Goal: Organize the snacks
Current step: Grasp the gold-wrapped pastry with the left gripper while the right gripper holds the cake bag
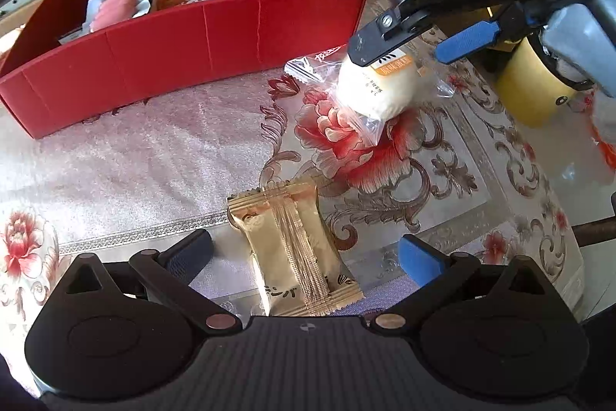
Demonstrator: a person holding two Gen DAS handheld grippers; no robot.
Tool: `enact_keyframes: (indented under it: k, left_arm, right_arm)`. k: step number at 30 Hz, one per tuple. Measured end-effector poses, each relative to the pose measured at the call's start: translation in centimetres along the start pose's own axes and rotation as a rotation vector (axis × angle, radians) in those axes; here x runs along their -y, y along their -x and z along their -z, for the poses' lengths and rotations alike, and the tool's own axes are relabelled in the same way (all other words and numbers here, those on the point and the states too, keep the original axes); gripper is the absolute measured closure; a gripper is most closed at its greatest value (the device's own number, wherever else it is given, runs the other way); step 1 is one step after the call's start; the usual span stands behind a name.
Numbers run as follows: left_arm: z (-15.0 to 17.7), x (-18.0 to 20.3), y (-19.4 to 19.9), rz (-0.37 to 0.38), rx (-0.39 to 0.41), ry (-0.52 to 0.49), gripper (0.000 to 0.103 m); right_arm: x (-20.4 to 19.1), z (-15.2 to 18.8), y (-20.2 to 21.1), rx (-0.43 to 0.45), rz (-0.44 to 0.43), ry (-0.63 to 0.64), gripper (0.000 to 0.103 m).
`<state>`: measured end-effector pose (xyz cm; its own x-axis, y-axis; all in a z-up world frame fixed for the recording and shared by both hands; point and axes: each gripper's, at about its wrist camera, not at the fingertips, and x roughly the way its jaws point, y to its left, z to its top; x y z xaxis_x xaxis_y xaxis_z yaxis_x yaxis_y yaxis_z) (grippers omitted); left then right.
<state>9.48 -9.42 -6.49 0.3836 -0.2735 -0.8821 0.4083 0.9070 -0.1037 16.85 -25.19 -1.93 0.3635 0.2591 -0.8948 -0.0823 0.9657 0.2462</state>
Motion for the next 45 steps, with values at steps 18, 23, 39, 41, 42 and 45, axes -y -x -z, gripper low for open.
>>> enact_keyframes:
  k: [18,23,39,41,42,45]
  left_arm:
    - [0.0,1.7,-0.8,-0.052,0.005,-0.039,0.000]
    - [-0.2,0.7,-0.3,-0.037,0.002,-0.021,0.005]
    - [0.6,-0.5,1.7,-0.126,0.015,0.022,0.053]
    - [0.8,-0.9,1.9,-0.110,0.009,0.038,0.054]
    - [0.8,-0.9,1.8,-0.113,0.008,0.038,0.054]
    - [1.6,-0.9,2.4,-0.129,0.005,0.030,0.054]
  right_arm:
    - [-4.2,-0.2,-6.5,-0.070,0.203,0.147,0.000]
    - [-3.0,0.1,-5.8,-0.020,0.182,0.144,0.008]
    - [-3.8,3.0,-0.4,0.027,0.159,0.166,0.032]
    - [-3.8,3.3,0.2,0.038,0.150,0.162,0.032]
    - [-3.8,3.5,0.5,0.044,0.142,0.159,0.032]
    - [-3.8,3.7,1.3,0.061,0.129,0.151,0.032]
